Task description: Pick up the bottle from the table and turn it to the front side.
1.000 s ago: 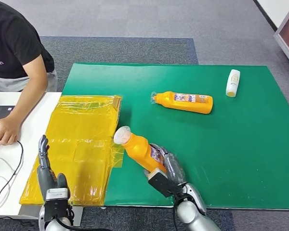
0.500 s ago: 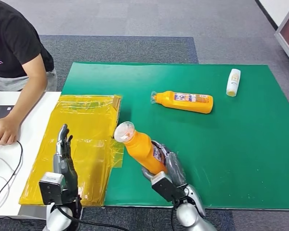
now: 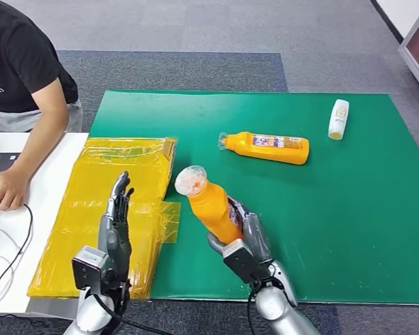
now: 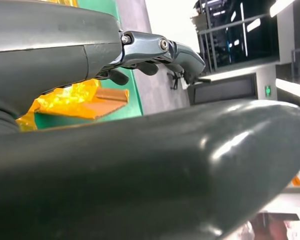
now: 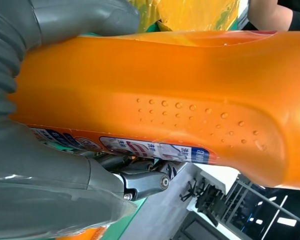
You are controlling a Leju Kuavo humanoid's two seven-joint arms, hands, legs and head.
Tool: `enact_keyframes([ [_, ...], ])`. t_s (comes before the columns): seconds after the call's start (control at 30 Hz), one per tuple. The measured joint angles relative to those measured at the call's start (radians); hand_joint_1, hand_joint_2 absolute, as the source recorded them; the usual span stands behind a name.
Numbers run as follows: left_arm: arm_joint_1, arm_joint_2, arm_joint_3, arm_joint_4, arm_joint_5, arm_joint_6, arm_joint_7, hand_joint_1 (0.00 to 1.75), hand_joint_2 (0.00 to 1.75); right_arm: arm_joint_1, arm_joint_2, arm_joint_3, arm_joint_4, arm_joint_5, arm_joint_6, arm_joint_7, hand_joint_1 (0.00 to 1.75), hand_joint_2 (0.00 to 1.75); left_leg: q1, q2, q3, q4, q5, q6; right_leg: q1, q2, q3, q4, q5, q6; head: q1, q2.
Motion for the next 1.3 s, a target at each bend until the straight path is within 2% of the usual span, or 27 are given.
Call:
enact_keyframes([
  [0.2,-0.006,0.011,-0.015,0.000,0.070,-0.068,0.030,0.00,0.00,-0.012,0.011,0.009,0.009,-0.002,-0.012,-0.010,1.75,1.75,0.000,0.000,0.000,0.000,0.000,0.000,0.000,0.000,0.000,0.000,0.000,0.000,0.000,0.000],
  [0.4,-0.011,0.022,-0.027,0.000,0.066,-0.079,0.040,0.00,0.00,-0.018,0.018,0.040,0.002,0.045,-0.041,-0.010,1.75,1.75,0.000,0.000,-0.001,0.000,0.000,0.000,0.000,0.000,-0.001,0.000,0.000,0.000,0.000,0.000],
  [0.67,-0.020,0.036,-0.052,-0.005,0.094,-0.170,0.064,0.00,0.00,-0.025,0.018,0.090,-0.037,0.097,-0.060,0.020,1.68,1.75,0.000,0.000,-0.001,0.000,0.000,0.000,0.000,0.000,-0.001,0.000,0.000,0.000,0.000,0.000],
  [0.87,-0.042,0.049,-0.074,-0.008,0.067,-0.186,0.069,0.00,0.00,-0.039,0.018,0.114,-0.039,0.101,-0.059,0.028,1.63,1.75,0.000,0.000,-0.001,0.000,0.000,0.000,0.000,0.000,-0.001,0.000,0.000,0.000,0.000,0.000],
  [1.0,-0.060,0.056,-0.083,-0.007,0.062,-0.194,0.083,0.00,1.75,-0.045,0.018,0.126,-0.039,0.101,-0.056,0.029,1.63,1.75,0.000,0.000,-0.001,0.000,0.000,0.000,0.000,0.000,-0.002,0.000,0.000,0.000,0.000,0.000],
  [1.03,-0.064,0.058,-0.085,-0.006,0.060,-0.196,0.086,0.00,1.75,-0.048,0.018,0.129,-0.039,0.101,-0.056,0.030,1.63,1.75,0.000,0.000,-0.002,0.000,0.000,0.000,0.000,0.000,-0.002,0.000,0.000,0.000,0.000,0.000],
  [1.17,-0.079,0.062,-0.088,0.003,0.045,-0.201,0.109,0.00,0.00,-0.055,0.018,0.139,-0.039,0.101,-0.053,0.032,1.61,1.75,0.000,0.000,-0.002,0.000,0.000,0.000,0.000,0.000,-0.002,0.000,0.000,0.000,0.000,0.000],
  [1.3,-0.095,0.066,-0.095,0.016,0.019,-0.206,0.135,0.00,0.00,-0.057,0.018,0.149,-0.038,0.102,-0.047,0.035,1.62,1.75,0.000,0.000,-0.002,0.000,0.000,0.000,0.000,0.000,-0.002,0.000,0.000,0.000,0.000,0.000],
])
